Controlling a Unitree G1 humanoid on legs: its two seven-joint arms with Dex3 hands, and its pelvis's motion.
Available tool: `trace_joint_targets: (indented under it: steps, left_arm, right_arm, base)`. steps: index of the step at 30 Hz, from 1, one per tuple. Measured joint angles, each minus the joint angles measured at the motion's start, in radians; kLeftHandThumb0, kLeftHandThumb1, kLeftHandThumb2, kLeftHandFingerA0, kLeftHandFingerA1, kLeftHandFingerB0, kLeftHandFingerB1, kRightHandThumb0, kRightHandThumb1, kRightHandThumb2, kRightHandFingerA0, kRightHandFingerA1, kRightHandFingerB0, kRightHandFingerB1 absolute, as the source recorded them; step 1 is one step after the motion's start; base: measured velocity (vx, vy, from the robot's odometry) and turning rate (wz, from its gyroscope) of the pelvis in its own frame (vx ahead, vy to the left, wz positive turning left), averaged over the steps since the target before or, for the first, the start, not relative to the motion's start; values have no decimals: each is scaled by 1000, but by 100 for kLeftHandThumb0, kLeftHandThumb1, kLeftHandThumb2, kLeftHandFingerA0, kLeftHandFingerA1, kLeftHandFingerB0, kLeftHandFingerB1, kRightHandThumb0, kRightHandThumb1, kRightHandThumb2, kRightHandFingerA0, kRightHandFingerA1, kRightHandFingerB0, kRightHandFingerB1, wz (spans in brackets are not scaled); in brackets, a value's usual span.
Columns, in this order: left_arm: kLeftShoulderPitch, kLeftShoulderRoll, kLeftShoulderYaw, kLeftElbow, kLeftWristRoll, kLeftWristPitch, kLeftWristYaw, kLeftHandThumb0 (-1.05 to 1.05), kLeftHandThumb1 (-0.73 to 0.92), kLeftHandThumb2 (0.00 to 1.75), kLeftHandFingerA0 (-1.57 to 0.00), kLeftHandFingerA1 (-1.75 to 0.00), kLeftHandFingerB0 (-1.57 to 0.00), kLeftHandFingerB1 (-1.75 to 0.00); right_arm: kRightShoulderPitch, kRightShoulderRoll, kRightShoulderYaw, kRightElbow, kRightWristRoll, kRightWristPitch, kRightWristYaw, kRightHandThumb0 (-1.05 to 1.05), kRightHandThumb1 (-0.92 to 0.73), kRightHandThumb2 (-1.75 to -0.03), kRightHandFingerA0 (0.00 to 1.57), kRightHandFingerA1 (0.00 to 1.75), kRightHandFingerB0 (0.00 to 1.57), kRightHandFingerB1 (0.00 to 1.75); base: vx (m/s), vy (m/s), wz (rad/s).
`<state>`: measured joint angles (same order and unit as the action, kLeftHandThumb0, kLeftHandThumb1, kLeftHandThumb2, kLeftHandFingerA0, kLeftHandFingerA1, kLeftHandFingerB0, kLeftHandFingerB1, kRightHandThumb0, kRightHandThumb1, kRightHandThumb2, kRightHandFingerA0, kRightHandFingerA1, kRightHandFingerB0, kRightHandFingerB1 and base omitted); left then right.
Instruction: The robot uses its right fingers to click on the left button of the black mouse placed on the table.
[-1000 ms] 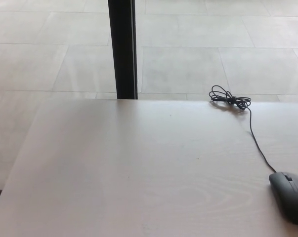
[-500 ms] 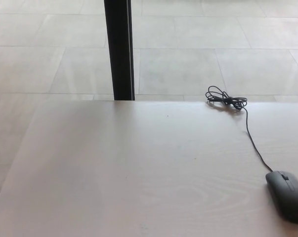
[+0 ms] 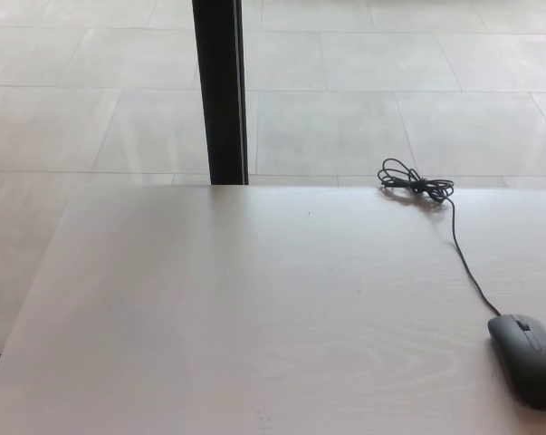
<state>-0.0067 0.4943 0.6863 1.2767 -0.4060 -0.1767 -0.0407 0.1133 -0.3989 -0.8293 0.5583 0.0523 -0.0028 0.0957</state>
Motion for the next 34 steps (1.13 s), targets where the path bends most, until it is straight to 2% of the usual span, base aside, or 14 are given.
trace_joint_targets:
  steps: [4, 7, 8, 9, 12, 18, 20, 21, 23, 24, 30, 31, 32, 34]
  left_arm:
    - [4, 0, -8, -1, 1, 0, 2, -40, 64, 59, -79, -64, -71, -58]
    - [7, 0, -16, 2, 3, 0, 6, -41, 62, 58, -74, -68, -71, -60]
    - [7, 0, -13, 3, 2, 0, 6, -41, 61, 58, -73, -70, -69, -60]
    - [6, 0, -10, 4, 0, 0, 5, -41, 63, 59, -73, -68, -70, -58]
    - [6, 0, -9, 6, -2, 0, 5, -40, 63, 59, -74, -65, -67, -55]
    - [13, 0, -16, 12, 0, 1, 4, -41, 66, 58, -65, -66, -59, -55]
    - [14, 1, -17, 14, 0, 1, 3, -40, 63, 58, -67, -68, -62, -57]
    - [13, 1, -17, 16, 0, 1, 3, -43, 61, 59, -67, -67, -60, -56]
    - [12, 1, -18, 19, -1, 4, 3, -41, 62, 58, -67, -67, -60, -55]
    - [10, 1, -18, 19, -1, 8, 3, -40, 63, 59, -67, -66, -63, -57]
    - [20, 1, -33, 19, 2, 9, 3, -41, 64, 59, -70, -65, -63, -56]
    - [22, 1, -37, 19, 4, 9, 4, -41, 62, 59, -69, -66, -62, -57]
    - [24, 0, -37, 20, 4, 9, 3, -42, 64, 59, -72, -64, -62, -55]
    - [31, 0, -42, 20, 6, 9, 4, -40, 63, 59, -70, -65, -64, -56]
  right_arm:
    - [7, 37, -4, -11, 40, 41, -25, -56, -82, -64, 59, 57, 47, 43]
    - [14, 55, -6, -14, 70, 56, -31, -55, -79, -64, 58, 55, 35, 34]
    - [15, 62, -6, -14, 82, 61, -31, -58, -65, -94, 52, 65, 25, 47]
    - [17, 67, -4, -14, 90, 63, -31, -51, -77, -63, 60, 61, 30, 34]
    - [26, 78, 3, -11, 116, 67, -28, -54, -60, -88, 54, 69, 19, 45]
    - [58, 85, 59, -9, 148, 71, -13, -49, -71, -60, 57, 69, 22, 33]
    - [77, 91, 80, -19, 152, 68, -10, -35, -51, -99, 54, 74, 8, 48]
    - [84, 94, 86, -24, 154, 67, -9, -47, -72, -60, 55, 67, 23, 32]
    - [93, 94, 101, -31, 158, 66, -7, -34, -50, -98, 55, 74, 9, 48]
    - [94, 94, 106, -31, 161, 65, -7, -46, -72, -61, 56, 68, 24, 33]
    - [120, 94, 129, -39, 172, 54, -1, -44, -72, -60, 61, 74, 24, 33]
    - [126, 94, 132, -41, 174, 52, 0, -32, -53, -100, 59, 76, 9, 48]
    - [132, 94, 135, -42, 175, 49, 1, -42, -73, -60, 61, 76, 24, 33]
    - [145, 94, 141, -42, 177, 45, 2, -41, -73, -60, 60, 76, 25, 34]
  base:
    - [0, 0, 0]
    - [0, 0, 0]
    - [0, 0, 0]
    - [0, 0, 0]
    - [0, 0, 0]
    - [0, 0, 0]
    - [0, 0, 0]
    - [0, 0, 0]
    - [0, 0, 0]
    - [0, 0, 0]
    - [0, 0, 0]
    - [0, 0, 0]
    - [0, 0, 0]
    - [0, 0, 0]
